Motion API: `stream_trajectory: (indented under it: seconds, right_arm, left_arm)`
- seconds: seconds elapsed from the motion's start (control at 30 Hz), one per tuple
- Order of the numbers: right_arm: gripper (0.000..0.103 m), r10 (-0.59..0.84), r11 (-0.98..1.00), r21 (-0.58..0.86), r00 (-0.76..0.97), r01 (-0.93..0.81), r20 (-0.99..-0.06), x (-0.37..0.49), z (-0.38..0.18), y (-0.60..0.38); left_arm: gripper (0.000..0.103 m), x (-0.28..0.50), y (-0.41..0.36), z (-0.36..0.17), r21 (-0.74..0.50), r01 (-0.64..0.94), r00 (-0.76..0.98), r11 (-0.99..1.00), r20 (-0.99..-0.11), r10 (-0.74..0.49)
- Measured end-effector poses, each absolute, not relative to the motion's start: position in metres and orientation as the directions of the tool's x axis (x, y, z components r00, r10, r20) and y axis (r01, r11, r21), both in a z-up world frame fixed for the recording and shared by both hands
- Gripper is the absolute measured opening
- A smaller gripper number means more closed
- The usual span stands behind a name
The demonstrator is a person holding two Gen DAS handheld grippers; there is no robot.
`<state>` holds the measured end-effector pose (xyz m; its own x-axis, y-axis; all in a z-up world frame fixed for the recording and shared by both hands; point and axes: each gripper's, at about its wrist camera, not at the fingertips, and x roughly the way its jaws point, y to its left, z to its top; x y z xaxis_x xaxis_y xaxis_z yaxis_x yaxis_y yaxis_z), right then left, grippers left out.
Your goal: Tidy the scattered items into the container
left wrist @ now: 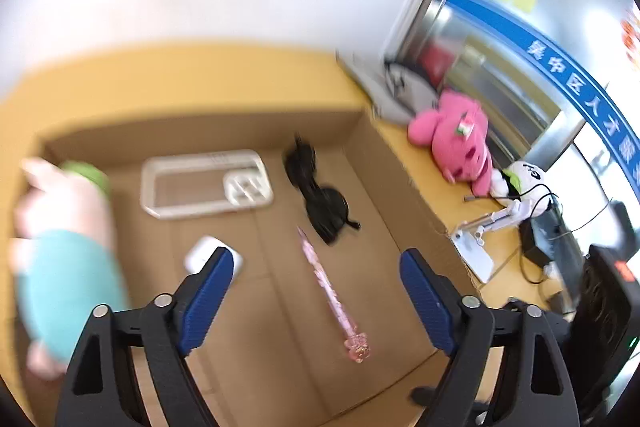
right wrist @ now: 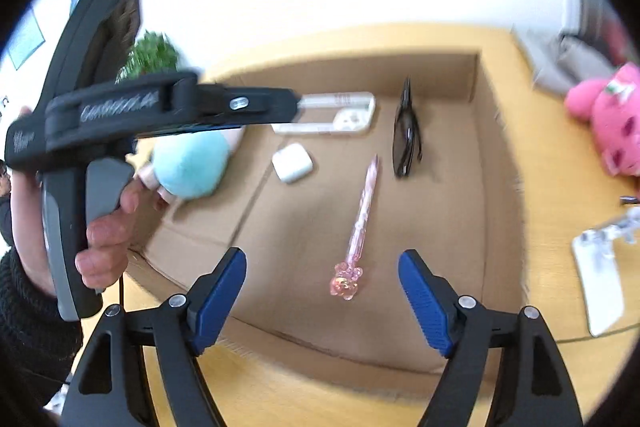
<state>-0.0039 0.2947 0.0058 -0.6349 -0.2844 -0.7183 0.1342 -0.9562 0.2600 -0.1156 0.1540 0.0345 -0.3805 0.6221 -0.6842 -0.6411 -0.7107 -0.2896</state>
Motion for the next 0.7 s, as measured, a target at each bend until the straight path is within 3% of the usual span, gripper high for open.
stream_trajectory:
  seconds: [0.07, 0.23, 0.57, 0.7]
  right_arm:
    - [0.079, -0.262, -0.961, 0.249, -0.7, 0.124, -0.665, 0.014, 0.012, 0.291]
    - [0.079, -0.107, -0.986, 0.167, -0.82, 0.014, -0.562, 0.046, 0.007, 0.281]
    - [0.082, 0.033, -0.998, 0.03, -0.864, -0.055, -0.502, 0.064, -0.032, 0.247]
    - [0.086, 0.048, -0.998, 0.02, -0.88, -0.065, -0.472, 0.062, -0.038, 0.243]
  left_arm:
    - [0.103, -0.091, 0.128, 0.048, -0.2, -0.635, -0.5, -0.746, -0.63, 0.594]
    - [0.103, -0.041, 0.065, 0.048, -0.028, -0.532, -0.71, -0.846, -0.53, 0.464]
    - [0.103, -0.017, 0.009, -0.023, 0.05, -0.333, -0.806, -0.942, -0.534, 0.257]
    - [0.103, -0.019, 0.001, -0.047, 0.034, -0.327, -0.812, -0.945, -0.521, 0.262]
